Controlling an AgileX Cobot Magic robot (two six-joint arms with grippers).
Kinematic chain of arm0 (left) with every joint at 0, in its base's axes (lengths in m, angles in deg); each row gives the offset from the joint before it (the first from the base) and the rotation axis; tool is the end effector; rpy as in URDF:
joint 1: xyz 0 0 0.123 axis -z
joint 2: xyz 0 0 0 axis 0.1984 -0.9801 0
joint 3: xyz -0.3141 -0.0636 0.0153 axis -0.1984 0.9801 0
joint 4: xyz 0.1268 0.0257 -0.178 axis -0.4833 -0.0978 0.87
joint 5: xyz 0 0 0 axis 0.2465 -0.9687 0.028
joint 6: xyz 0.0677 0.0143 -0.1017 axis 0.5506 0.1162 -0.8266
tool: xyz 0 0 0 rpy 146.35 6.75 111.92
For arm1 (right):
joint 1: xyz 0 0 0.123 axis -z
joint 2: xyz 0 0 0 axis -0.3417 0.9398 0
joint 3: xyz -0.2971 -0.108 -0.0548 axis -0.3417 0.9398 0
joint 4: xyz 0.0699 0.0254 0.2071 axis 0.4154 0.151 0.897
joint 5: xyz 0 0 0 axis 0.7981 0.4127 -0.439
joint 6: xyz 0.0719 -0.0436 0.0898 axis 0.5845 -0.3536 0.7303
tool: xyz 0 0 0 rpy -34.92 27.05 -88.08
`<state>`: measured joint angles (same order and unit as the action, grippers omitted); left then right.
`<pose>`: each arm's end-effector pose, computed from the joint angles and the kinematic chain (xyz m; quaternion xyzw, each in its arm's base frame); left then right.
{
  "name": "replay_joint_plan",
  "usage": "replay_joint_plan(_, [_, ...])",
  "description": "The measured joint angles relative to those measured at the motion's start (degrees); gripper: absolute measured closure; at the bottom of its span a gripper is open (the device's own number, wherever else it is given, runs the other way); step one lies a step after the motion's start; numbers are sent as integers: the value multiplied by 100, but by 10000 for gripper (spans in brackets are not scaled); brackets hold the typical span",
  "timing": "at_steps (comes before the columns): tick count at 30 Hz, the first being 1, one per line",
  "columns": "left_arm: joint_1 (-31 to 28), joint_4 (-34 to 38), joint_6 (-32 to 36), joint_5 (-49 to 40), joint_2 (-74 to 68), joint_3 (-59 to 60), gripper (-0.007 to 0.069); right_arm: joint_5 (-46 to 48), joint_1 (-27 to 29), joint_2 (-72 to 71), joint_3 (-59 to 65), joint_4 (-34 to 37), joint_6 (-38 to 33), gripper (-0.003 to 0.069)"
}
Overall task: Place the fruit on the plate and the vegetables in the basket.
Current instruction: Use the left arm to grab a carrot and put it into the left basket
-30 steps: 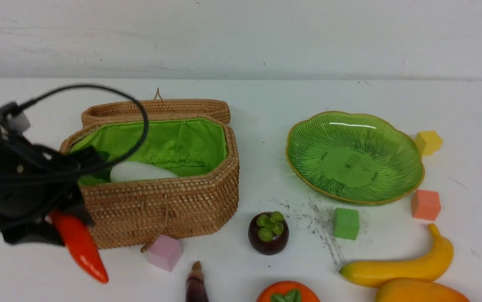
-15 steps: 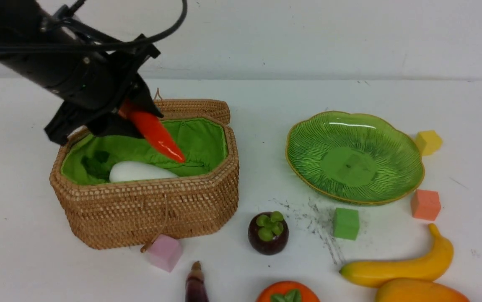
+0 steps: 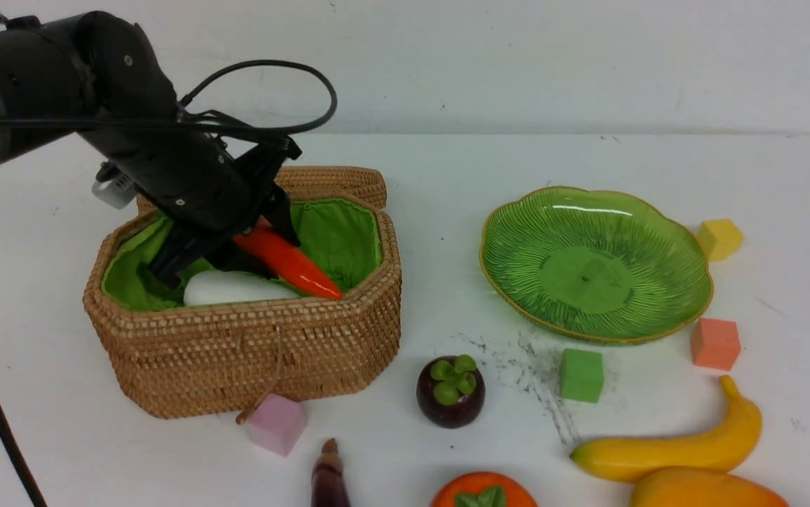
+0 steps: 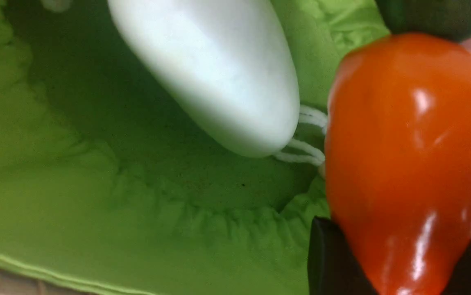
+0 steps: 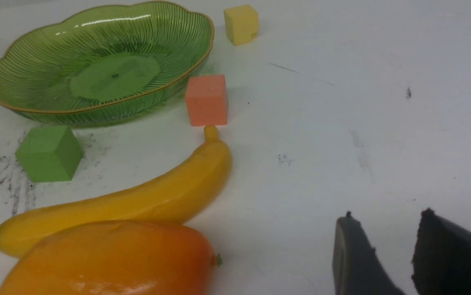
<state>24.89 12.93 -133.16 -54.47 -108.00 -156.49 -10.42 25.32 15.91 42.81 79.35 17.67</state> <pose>0.3748 -0.1165 0.2973 -0.3782 0.8846 -0.2375 0.1344 0.0139 -0.0046 0.1652 0.0847 0.7986 -0.0089 0.5958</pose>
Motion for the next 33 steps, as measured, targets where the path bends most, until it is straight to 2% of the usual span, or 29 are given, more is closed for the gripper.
replay_joint_plan(18, [0, -73, -137, 99, 0, 0, 321, 0, 0, 0, 0, 0, 0, 416])
replay_joint_plan(33, [0, -112, -137, 68, 0, -2, 222, 0, 0, 0, 0, 0, 0, 416])
